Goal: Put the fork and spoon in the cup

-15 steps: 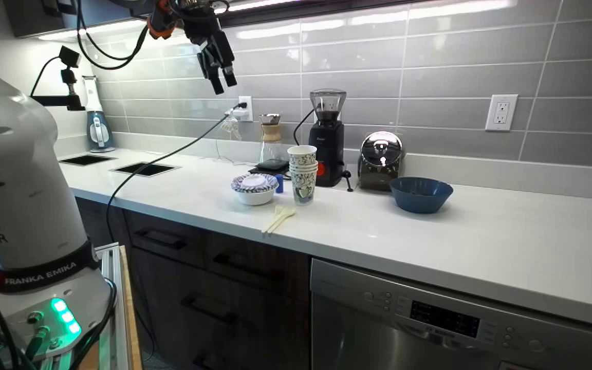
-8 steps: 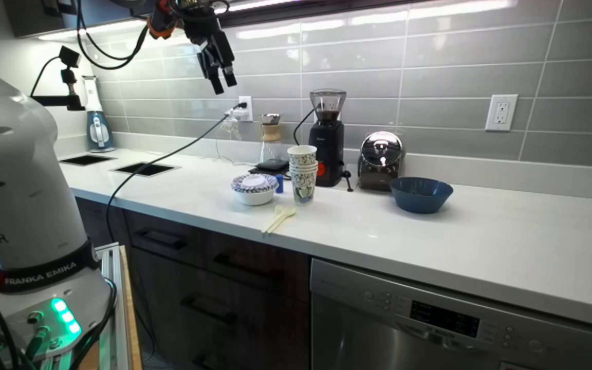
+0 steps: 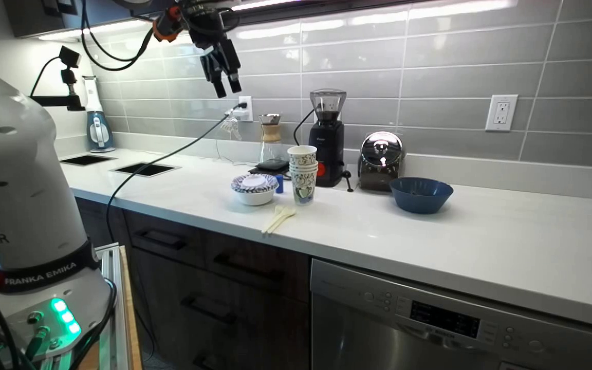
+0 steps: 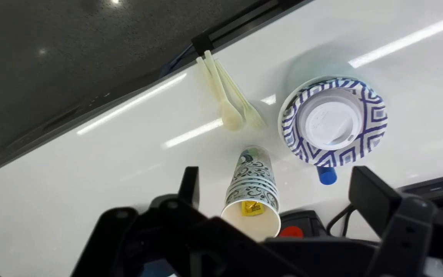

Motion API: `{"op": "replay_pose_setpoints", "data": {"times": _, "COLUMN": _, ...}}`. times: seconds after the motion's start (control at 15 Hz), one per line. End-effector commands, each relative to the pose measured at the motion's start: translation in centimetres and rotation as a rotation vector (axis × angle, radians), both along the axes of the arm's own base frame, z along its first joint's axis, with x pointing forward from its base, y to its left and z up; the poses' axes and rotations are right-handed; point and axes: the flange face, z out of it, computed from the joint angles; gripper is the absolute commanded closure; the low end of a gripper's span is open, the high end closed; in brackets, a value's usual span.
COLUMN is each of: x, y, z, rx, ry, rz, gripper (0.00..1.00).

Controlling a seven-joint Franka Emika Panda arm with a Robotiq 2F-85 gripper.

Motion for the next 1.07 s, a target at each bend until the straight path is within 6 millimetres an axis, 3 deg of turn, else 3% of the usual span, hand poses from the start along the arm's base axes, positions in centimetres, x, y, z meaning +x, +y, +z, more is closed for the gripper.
{"op": "replay_pose_setpoints", "data": {"times": 0.0, "x": 2.6, "y": -3.0, "z": -4.4, "rx": 0.123, "ry": 0.075, "rz": 0.100, "gripper": 0.00}}
{"op": "replay_pose_setpoints", "data": {"times": 0.33, "x": 4.5, "y": -7.1, "z": -11.4, "rx": 0.138, "ry": 0.184, "rz": 0.172, "gripper": 0.00}}
{"op": "replay_pose_setpoints", "data": {"times": 0.73, "x": 4.7, "y": -8.6, "z": -19.3, "rx": 0.142, "ry": 0.209, "rz": 0.211, "gripper": 0.00}}
{"op": "replay_pose_setpoints", "data": {"times": 1.0, "x": 5.4, "y": -9.5, "z": -22.4, "rx": 0.140, "ry": 0.173, "rz": 0.221, "gripper": 0.00}}
